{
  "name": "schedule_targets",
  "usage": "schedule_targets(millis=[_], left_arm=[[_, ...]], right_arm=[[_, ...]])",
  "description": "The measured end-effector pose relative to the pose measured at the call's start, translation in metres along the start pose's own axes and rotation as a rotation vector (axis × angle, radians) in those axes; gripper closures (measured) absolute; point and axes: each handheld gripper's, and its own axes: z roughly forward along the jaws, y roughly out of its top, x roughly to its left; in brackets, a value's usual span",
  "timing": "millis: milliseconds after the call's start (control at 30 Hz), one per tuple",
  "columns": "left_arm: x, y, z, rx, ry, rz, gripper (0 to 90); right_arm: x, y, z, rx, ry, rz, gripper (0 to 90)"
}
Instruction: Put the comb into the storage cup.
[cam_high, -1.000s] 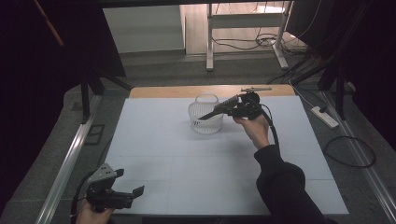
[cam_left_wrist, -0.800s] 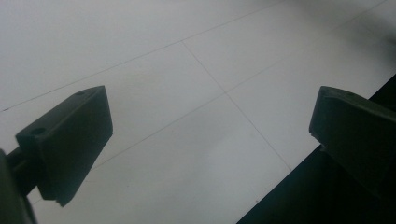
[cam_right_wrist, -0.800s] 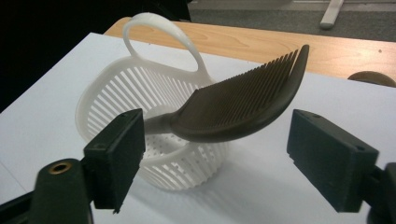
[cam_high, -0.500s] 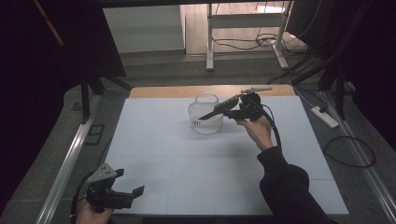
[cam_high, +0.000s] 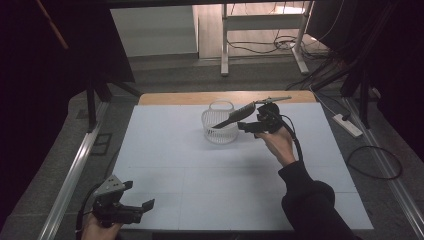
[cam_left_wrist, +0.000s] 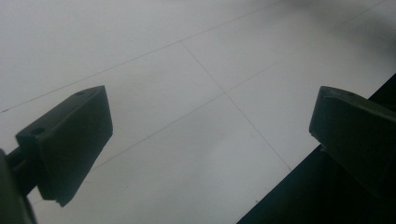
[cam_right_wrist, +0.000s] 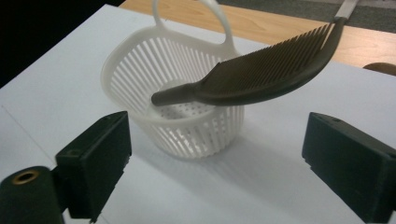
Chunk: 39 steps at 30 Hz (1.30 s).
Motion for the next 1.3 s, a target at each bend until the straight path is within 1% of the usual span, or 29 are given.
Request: schedule_targets(millis=[200,400,633,767,900,1000,1167,1300], left_arm=[[0.0,0.0,0.0,-0.001,0.0,0.002,0.3],[-0.001,0.0,0.0,-0.002,-0.003,0.007,0.3],[-0.001,0.0,-0.001,-0.005,-0.005,0.01,0.3],[0.0,0.0,-0.001,-0.01,-0.006,0.005,0.4],[0.0,0.0,-0.001,-0.013,-0.009,0.002,0.4],[0.0,0.0,-0.001,-0.014,-0.009,0.002,0.3],[0.0,0.0,-0.002,-0.015,-0.007,0.003,0.2],[0.0,-0.001,-0.002,-0.018,-0.007,0.001,0.1]], right_arm=[[0.006,-0.003,-0.004,0.011,0.007,-0.035,5.7],[0.009,-0.008,-0.005,0.027,0.009,-0.053,4.9],[0.011,-0.014,-0.008,0.035,0.008,-0.064,3.7],[0.013,-0.015,-0.01,0.034,0.01,-0.071,3.2],[0.014,-0.016,-0.014,0.036,0.028,-0.065,3.2],[0.015,-0.017,-0.017,0.034,0.031,-0.072,3.2],[0.017,-0.018,-0.022,0.033,0.029,-0.079,2.8],[0.02,-0.021,-0.026,0.033,0.007,-0.106,2.9]])
